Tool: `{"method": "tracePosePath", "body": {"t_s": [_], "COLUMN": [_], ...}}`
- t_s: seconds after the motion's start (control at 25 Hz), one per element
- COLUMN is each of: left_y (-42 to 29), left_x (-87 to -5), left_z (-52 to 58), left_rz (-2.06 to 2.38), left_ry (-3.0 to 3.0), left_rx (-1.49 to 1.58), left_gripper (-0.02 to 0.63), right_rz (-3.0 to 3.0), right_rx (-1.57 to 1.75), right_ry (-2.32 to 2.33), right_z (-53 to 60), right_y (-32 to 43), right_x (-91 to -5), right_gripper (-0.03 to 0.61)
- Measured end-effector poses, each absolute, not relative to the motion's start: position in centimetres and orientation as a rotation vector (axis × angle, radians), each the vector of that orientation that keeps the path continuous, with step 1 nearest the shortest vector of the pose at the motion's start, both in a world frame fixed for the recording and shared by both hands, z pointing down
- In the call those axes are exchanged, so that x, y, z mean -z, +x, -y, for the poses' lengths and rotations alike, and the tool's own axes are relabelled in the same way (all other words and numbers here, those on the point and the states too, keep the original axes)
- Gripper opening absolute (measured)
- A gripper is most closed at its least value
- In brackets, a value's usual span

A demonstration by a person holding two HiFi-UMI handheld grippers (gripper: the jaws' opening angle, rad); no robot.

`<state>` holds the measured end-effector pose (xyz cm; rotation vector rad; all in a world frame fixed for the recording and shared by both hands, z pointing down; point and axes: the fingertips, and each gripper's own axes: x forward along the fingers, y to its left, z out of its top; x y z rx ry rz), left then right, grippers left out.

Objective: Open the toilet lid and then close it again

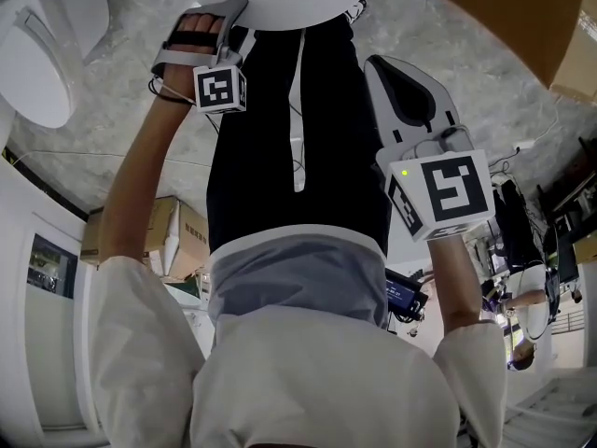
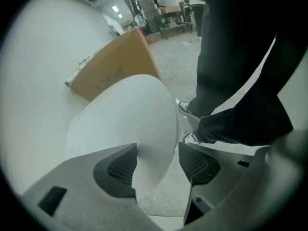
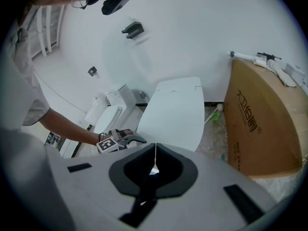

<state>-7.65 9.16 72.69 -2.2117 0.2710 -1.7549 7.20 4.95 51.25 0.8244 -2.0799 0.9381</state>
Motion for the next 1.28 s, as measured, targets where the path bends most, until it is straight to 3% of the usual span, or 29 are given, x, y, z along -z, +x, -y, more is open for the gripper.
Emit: {"method": "tracePosePath", "body": {"t_s": [0.68,1.28], "left_y": [-7.4,-4.8], "left_x": [-76.4,-76.3], "left_z": [-8.9,-10.0], "left_rz": [-0.326,-0.794], "left_ry": [-2.276,-2.280], "left_rx": [1.877,2.052], "left_gripper": [0.264,0.262], "right_rz": [2.088,2.169], "right_rx": [-0.958,-0.854], "right_ry": [0.761,0.672], "right_z": [-4.6,-5.8], "right_y": [6.7,12.1], "right_x": [-52.9,-50.8], "right_gripper": [0.011,0.011]}}
